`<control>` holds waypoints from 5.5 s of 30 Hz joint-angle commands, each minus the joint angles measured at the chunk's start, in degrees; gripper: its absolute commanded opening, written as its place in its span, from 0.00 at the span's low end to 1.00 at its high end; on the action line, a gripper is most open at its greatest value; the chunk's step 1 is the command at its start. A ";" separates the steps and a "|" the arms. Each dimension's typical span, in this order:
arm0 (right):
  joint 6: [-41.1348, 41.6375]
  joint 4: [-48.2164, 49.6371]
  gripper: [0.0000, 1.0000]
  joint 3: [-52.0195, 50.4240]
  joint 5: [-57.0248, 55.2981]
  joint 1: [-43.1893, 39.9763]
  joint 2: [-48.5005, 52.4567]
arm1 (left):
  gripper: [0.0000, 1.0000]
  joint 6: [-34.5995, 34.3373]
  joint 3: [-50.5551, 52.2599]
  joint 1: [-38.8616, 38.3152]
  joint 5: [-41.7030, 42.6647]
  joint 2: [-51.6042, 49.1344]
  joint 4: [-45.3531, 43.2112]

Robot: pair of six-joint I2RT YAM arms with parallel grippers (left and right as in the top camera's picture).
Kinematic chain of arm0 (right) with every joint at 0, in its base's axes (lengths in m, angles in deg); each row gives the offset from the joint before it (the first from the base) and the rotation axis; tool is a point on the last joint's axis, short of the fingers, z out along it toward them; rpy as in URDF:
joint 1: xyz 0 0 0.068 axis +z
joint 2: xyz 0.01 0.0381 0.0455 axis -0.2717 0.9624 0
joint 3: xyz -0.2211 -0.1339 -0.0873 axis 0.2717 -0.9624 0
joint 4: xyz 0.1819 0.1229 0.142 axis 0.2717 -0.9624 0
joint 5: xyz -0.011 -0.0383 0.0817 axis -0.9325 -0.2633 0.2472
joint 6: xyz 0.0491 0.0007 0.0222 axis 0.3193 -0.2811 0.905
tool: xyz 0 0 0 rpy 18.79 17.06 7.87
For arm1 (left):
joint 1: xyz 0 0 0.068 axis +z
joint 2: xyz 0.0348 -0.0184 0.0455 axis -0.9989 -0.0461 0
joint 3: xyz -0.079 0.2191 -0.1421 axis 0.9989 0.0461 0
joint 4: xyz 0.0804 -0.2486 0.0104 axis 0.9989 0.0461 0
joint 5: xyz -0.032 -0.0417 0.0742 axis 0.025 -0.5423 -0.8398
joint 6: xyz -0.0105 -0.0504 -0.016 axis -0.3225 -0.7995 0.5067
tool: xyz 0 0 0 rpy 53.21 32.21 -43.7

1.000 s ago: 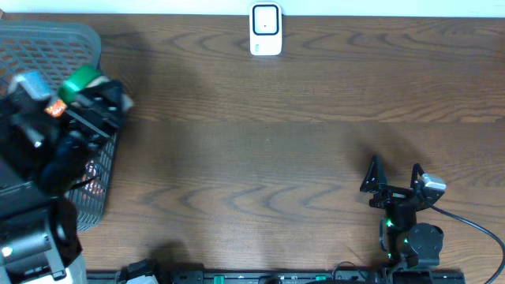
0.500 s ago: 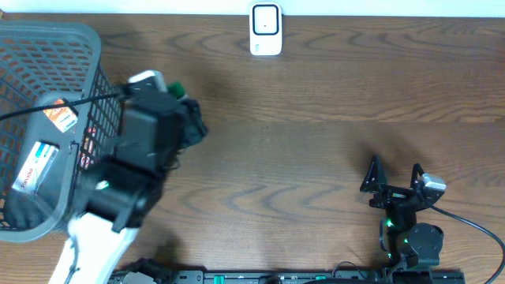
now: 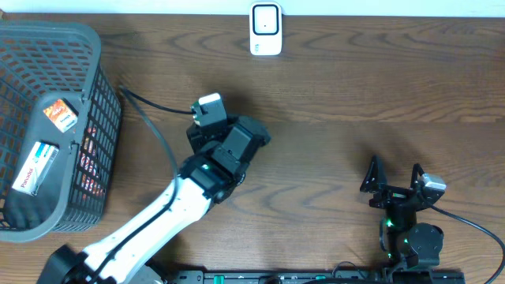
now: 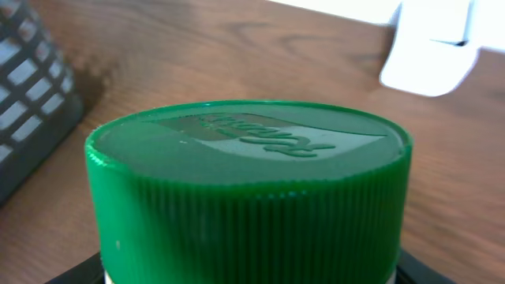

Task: Scan the item barcode
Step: 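Lift the bottle out and carry it toward the white scanner, then set the bottle down on the table and release it, then move the left gripper back into the basket toward the orange box, then grasp the small orange box with the left gripper and lift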

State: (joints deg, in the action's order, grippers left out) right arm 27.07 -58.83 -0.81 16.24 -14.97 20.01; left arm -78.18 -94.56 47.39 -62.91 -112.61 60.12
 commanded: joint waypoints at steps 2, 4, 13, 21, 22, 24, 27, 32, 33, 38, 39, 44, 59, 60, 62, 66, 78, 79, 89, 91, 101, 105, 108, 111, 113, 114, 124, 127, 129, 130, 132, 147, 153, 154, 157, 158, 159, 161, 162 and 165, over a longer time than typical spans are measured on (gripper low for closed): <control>-0.61 -0.24 0.99 -0.04 -0.13 -0.44 -0.31 | 0.66 -2.01 2.97 -0.02 -12.24 -5.42 -6.40; -0.61 -0.24 0.99 -0.04 -0.13 -0.44 -0.31 | 0.68 -2.01 3.78 0.02 -13.44 -7.87 -9.25; -0.61 -0.22 0.99 -0.04 -0.13 -0.44 -0.31 | 0.68 -2.01 4.28 1.20 -14.82 -24.09 -25.59; -0.61 -0.24 0.99 -0.04 -0.13 -0.44 -0.31 | 0.70 -2.05 4.28 5.46 -16.94 -27.47 -28.39; -0.61 -0.22 0.99 -0.04 -0.15 -0.44 -0.31 | 0.70 -2.05 4.28 6.05 -16.94 -27.47 -28.44; -0.61 -0.22 0.99 -0.04 -0.13 -0.44 -0.31 | 0.70 -2.05 4.31 6.80 -17.03 -27.47 -28.92; -0.61 -0.24 0.99 -0.04 -0.13 -0.44 -0.31 | 0.70 -2.01 4.31 7.72 -19.19 -27.47 -31.23; -0.61 -0.24 0.99 -0.04 -0.15 -0.44 -0.31 | 0.71 -1.79 4.31 8.20 -19.30 -27.93 -32.17; -0.61 -0.24 0.99 -0.04 -0.13 -0.44 -0.31 | 0.71 -1.79 4.31 8.20 -19.30 -28.46 -32.35; -0.61 -0.22 0.99 -0.04 -0.13 -0.44 -0.31 | 0.75 -1.46 4.31 8.20 -19.32 -35.34 -37.09; -0.61 -0.22 0.99 -0.04 -0.13 -0.44 -0.31 | 0.76 -1.03 4.31 8.20 -19.30 -36.74 -38.14; -0.61 -0.24 0.99 -0.04 -0.13 -0.44 -0.31 | 0.79 0.24 4.31 8.20 -19.30 -40.59 -40.59; -0.61 -0.22 0.99 -0.04 -0.13 -0.44 -0.31 | 0.92 17.77 4.28 -2.78 -18.86 -17.90 -34.99; -0.61 -0.22 0.99 -0.04 -0.13 -0.44 -0.31 | 0.92 17.79 4.31 -3.63 -18.86 -15.37 -33.09; -0.61 -0.24 0.99 -0.04 -0.13 -0.44 -0.31 | 0.92 17.81 4.28 -4.22 -18.86 -10.25 -28.74; -0.61 -0.24 0.99 -0.04 -0.13 -0.44 -0.31 | 0.99 17.81 4.26 -4.22 -18.82 0.42 -21.33; -0.61 -0.22 0.99 -0.04 -0.13 -0.44 -0.31 | 1.00 26.27 -2.82 0.13 -17.35 44.02 -8.31; -0.61 -0.22 0.99 -0.04 -0.13 -0.44 -0.31 | 1.00 27.21 -5.44 1.29 -17.64 46.12 -5.90; -0.61 -0.24 0.99 -0.04 -0.13 -0.44 -0.31 | 1.00 31.91 -24.94 5.35 -33.07 42.88 7.19; -0.61 -0.24 0.99 -0.04 -0.13 -0.44 -0.31 | 0.99 33.70 -26.34 5.33 -33.64 41.38 7.06; -0.61 -0.22 0.99 -0.04 -0.13 -0.44 -0.31 | 0.98 46.51 -37.88 5.35 -33.51 25.53 6.82; -0.61 -0.22 0.99 -0.04 -0.13 -0.44 -0.31 | 0.98 50.45 -44.09 6.88 -30.56 18.16 7.17; -0.61 -0.22 0.99 -0.04 -0.13 -0.44 -0.31 | 0.98 50.42 -47.04 8.44 -28.96 13.81 9.35; -0.61 -0.24 0.99 -0.04 -0.13 -0.44 -0.31 | 0.98 49.09 -48.17 11.80 -20.92 9.81 13.53; -0.61 -0.22 0.99 -0.04 -0.13 -0.44 -0.31 | 0.98 47.32 -48.17 13.73 -14.12 8.41 16.37; -0.61 -0.24 0.99 -0.04 -0.13 -0.44 -0.31 | 0.98 43.19 -48.17 16.02 -6.14 7.23 19.74; -0.61 -0.22 0.99 -0.04 -0.13 -0.44 -0.31 | 0.98 18.08 -48.17 44.81 41.53 3.63 29.77; -0.61 -0.22 0.99 -0.04 -0.13 -0.44 -0.31 | 0.98 17.68 -48.22 53.70 41.40 3.67 33.53; -0.61 -0.22 0.99 -0.04 -0.13 -0.44 -0.31 | 0.98 17.68 -48.22 57.79 41.42 3.04 34.93; -0.61 -0.24 0.99 -0.04 -0.13 -0.44 -0.31 | 0.98 17.68 -48.22 61.22 41.42 1.81 35.63; -0.61 -0.24 0.99 -0.04 -0.13 -0.44 -0.31 | 0.98 17.66 -48.22 64.94 41.42 -0.46 36.33; -0.61 -0.24 0.99 -0.04 -0.13 -0.44 -0.31 | 0.98 16.20 -48.00 70.12 34.73 -21.11 33.90; -0.61 -0.22 0.99 -0.04 -0.13 -0.44 -0.31 | 0.98 16.20 -48.00 70.18 34.47 -29.24 30.27; -0.61 -0.24 0.99 -0.04 -0.13 -0.44 -0.31 | 0.98 16.20 -48.00 70.18 34.25 -30.25 29.86; -0.61 -0.24 0.99 -0.04 -0.13 -0.44 -0.31 | 0.98 16.20 -48.00 70.16 31.91 -32.89 28.89; -0.61 -0.22 0.99 -0.04 -0.13 -0.44 -0.31 | 0.98 16.22 -48.00 70.16 31.50 -33.31 28.72; -0.61 -0.24 0.99 -0.04 -0.13 -0.44 -0.31 | 0.98 16.20 -48.00 70.18 30.80 -34.23 28.35; -0.61 -0.22 0.99 -0.04 -0.13 -0.44 -0.31 | 0.98 16.22 -48.00 70.16 30.64 -36.15 27.50; -0.61 -0.24 0.99 -0.04 -0.13 -0.44 -0.31 | 0.98 16.22 -48.00 70.16 30.67 -36.81 27.23; -0.61 -0.22 0.99 -0.04 -0.13 -0.44 -0.31 | 0.98 16.22 -48.00 70.12 30.67 -38.66 26.14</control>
State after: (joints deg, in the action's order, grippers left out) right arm 27.07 -58.83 -0.81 16.22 -14.97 20.01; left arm -61.46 -142.08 117.27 -30.60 -149.22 87.00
